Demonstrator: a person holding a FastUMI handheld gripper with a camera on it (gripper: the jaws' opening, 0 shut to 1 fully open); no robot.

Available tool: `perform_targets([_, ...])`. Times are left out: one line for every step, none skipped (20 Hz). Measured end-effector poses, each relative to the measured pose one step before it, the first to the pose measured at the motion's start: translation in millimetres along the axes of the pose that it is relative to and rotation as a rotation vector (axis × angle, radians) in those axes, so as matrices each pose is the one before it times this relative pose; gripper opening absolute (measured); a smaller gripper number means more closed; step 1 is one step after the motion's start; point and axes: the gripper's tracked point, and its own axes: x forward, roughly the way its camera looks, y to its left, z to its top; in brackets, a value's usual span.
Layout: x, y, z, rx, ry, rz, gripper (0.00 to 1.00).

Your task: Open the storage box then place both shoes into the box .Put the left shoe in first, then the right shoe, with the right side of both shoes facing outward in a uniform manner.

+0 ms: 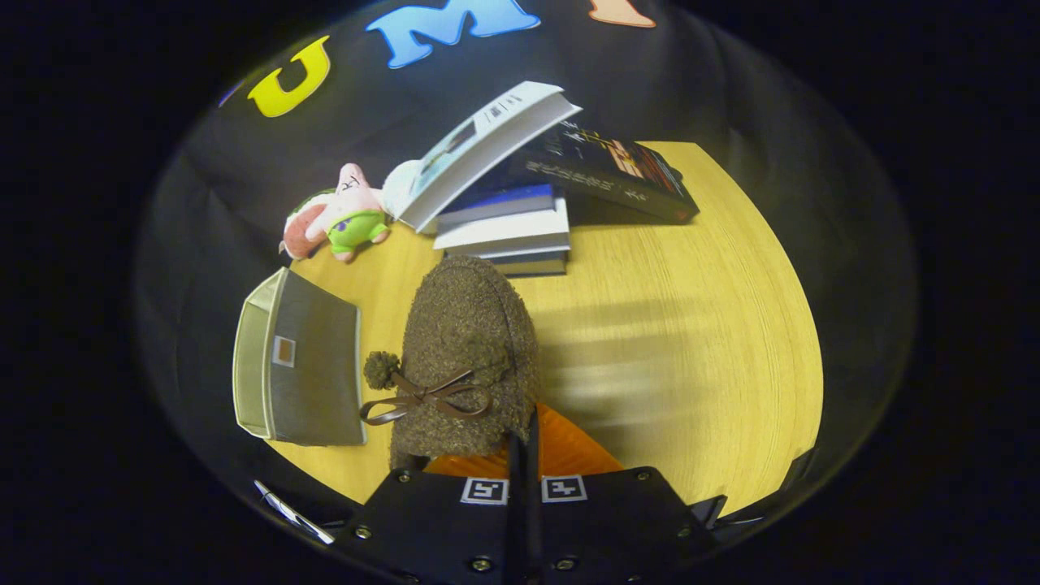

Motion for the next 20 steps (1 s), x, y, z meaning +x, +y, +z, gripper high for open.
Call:
perform_targets([-1.08,10.86,5.03,-0.00827,-0.00087,-0.00248,0.01])
perform_targets([0.06,13.08,4.31,-0.00445,-0.00072,0.00731,0.01])
perform_targets([-0.68,13.64,3.13,0.00041,0.00339,0.01077,0.01])
perform_targets([-0.92,13.86,1.79,-0.00367,0.00234,0.01428,0.01])
perform_targets([-0.23,14.5,3.37,-0.00692,0.00178,0.01232,0.01])
perform_targets([-0.26,12.22,2.72,-0.00524,-0.00125,0.0057,0.01])
perform_targets([-0.2,12.96,2.67,-0.01271,0.00165,0.00372,0.01])
perform_targets([-1.18,13.65,3.46,-0.01179,-0.00543,0.01049,0.01])
perform_targets([-0.27,13.95,3.5,-0.01239,-0.00528,0.01274,0.01])
perform_targets([-0.37,13.32,3.33,-0.01088,-0.00385,0.01243,0.01])
perform_targets([0.43,11.65,2.15,-0.01316,-0.00101,0.01088,0.01])
perform_targets([-0.33,11.42,2.37,-0.00894,-0.00103,0.00897,0.01])
perform_targets([0.28,13.2,2.47,-0.0086,0.00137,0.0105,0.01])
perform_targets([0.63,14.91,2.39,-0.0079,-0.00097,0.01591,0.01])
perform_targets([0.73,15.28,1.82,-0.00863,0.00173,0.01749,0.01])
perform_targets([2.5,14.96,3.37,-0.0129,0.00074,0.01533,0.01])
perform_targets([2.58,13.44,3.43,-0.01128,0.00143,0.01131,0.01])
perform_targets([3.86,12.05,2.72,-0.00819,0.00366,0.00985,0.01])
perform_targets([4.11,11.76,3.2,-0.00704,0.00247,0.00972,0.01])
perform_targets([5.19,10.68,1.94,-0.00734,0.00531,0.00615,0.01])
